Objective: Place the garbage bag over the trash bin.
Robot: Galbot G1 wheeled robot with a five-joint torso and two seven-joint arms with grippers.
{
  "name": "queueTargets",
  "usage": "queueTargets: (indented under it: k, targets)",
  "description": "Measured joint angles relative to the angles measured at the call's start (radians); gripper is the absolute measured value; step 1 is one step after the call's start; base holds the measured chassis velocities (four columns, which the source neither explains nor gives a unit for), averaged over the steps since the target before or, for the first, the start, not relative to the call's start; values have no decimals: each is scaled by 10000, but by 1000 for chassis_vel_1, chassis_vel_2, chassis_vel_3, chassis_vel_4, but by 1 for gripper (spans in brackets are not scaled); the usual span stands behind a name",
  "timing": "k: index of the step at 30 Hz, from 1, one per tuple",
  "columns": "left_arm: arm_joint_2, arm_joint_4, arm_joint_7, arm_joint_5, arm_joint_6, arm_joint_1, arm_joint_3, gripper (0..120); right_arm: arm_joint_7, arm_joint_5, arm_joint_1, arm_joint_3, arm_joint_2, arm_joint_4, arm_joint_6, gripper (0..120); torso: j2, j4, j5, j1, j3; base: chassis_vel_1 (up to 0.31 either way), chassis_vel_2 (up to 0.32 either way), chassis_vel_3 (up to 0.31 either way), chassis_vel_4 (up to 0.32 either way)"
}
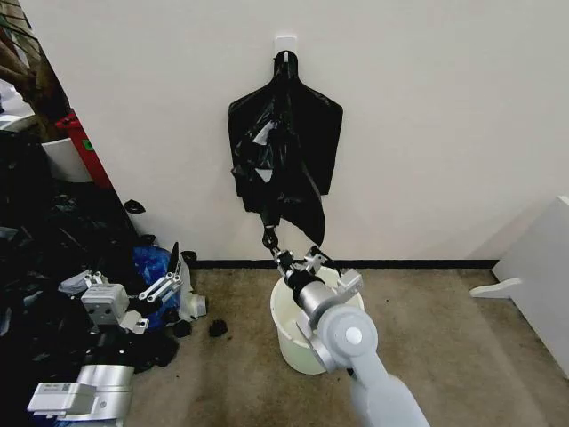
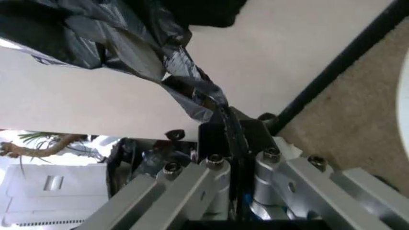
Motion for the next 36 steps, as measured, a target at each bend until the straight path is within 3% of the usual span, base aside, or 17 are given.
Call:
queueTargets:
  k: [15, 28, 36]
  targets:
    - [4, 72, 6, 2, -27, -50, 32, 100, -131, -219, -565, 39, 37, 61, 0, 0, 0, 0, 0, 0, 0, 0, 0, 0, 0]
    - [80, 145, 8, -26, -36, -68, 40, 100, -42, -176, 916, 263, -446, 768, -72, 0, 0, 1, -2, 1, 1, 0, 0, 0, 0]
    - [933, 279, -49, -800, 319, -325, -14, 100, -153, -317, 1298, 162, -709, 762, -386, 0, -1, 0, -1, 1, 1, 0, 0, 0, 0]
